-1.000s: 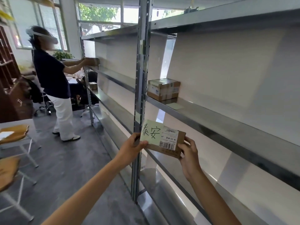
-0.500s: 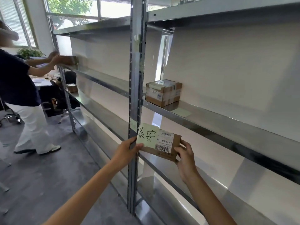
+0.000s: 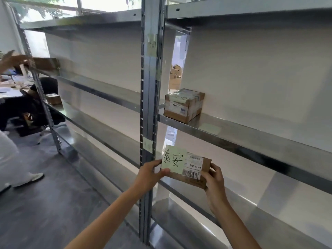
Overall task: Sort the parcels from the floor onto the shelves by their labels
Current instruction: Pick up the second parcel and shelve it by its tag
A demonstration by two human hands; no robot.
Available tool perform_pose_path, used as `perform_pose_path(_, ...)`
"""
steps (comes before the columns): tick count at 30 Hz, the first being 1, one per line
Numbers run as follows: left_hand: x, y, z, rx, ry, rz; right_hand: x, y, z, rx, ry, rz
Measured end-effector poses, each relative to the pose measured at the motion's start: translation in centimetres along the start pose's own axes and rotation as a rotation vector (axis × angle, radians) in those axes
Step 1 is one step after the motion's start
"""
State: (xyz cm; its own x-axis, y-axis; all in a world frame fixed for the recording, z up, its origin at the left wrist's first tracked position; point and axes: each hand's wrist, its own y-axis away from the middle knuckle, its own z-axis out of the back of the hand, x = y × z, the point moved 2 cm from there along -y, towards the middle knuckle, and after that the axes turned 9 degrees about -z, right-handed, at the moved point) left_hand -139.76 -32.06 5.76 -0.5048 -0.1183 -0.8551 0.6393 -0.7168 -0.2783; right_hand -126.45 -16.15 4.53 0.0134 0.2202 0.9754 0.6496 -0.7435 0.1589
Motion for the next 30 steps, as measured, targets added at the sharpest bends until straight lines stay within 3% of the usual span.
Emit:
perform_pose_path(16,1.8,-2.7,0.5,0.117,-0.035,0.078,-0.4,-2.4,-0.4,-0.013,0.014,-0.064)
perform_pose_path(30,5.2,-4.7,2.4,0.335,0.010,0.060,-1.8,-0.6,-3.3,-0.275,-0.051,-0.112)
